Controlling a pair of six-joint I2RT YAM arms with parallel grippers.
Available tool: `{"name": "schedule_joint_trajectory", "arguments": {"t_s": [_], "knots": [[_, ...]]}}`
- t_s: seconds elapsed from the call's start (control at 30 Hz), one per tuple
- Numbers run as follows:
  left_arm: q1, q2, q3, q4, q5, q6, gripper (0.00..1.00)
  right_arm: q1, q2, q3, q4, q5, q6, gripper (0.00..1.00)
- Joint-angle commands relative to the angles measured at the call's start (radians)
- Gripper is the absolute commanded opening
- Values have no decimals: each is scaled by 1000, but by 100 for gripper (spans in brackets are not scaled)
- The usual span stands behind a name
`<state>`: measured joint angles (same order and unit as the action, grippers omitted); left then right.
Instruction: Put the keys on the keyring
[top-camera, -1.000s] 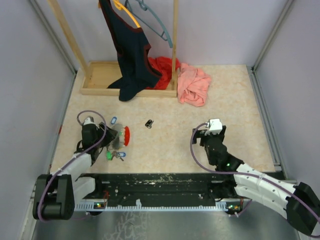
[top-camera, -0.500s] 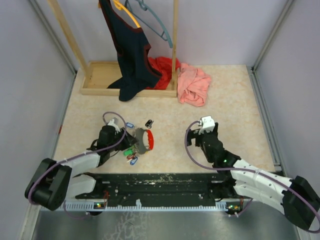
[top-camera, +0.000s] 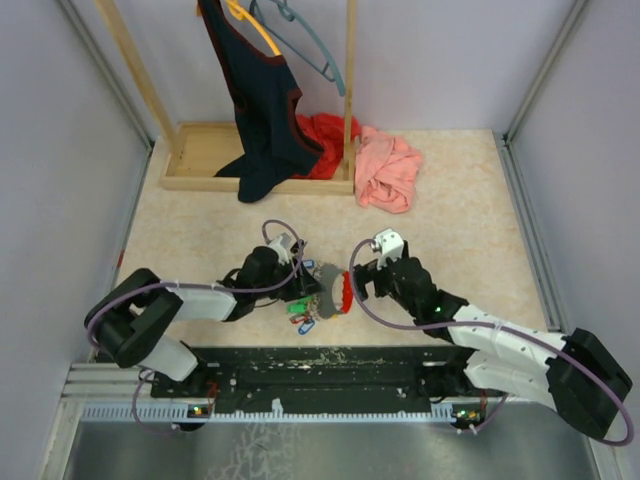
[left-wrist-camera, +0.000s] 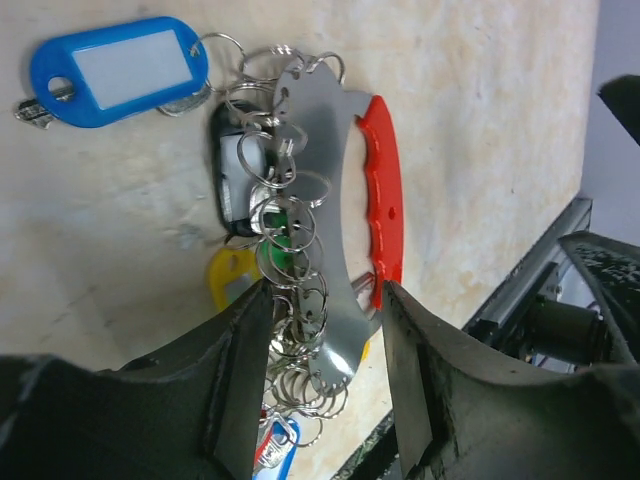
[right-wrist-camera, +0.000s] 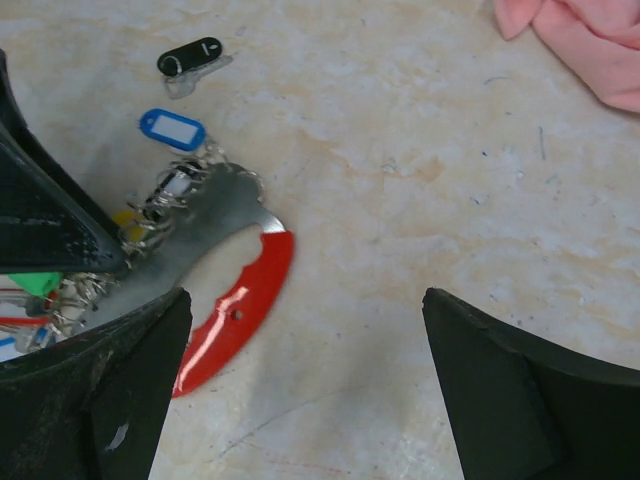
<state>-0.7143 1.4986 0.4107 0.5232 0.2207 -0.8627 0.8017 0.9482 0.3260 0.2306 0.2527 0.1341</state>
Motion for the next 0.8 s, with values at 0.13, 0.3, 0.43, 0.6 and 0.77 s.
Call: {"name": "schedule_joint_trajectory", "arguments": {"t_s": [0.13,0.3,0.43,0.6,0.77], "knots": [[-21,-101,17,-53,-104,76,59,39,163,185,-87,-162,28,99],[2,-201,-6,-159,-196,130,64,124,307,311,-203,-110,97,99],[56,-293,-42,-216,-233,172,67,198,383,366,-225,-19,189,99],[186,-400,-122,-234,-161,186,68,227,482,434,-264,67,306,96],[261,-480,-172,-254,-136,204,69,246,574,489,-278,85,360,84]]}}
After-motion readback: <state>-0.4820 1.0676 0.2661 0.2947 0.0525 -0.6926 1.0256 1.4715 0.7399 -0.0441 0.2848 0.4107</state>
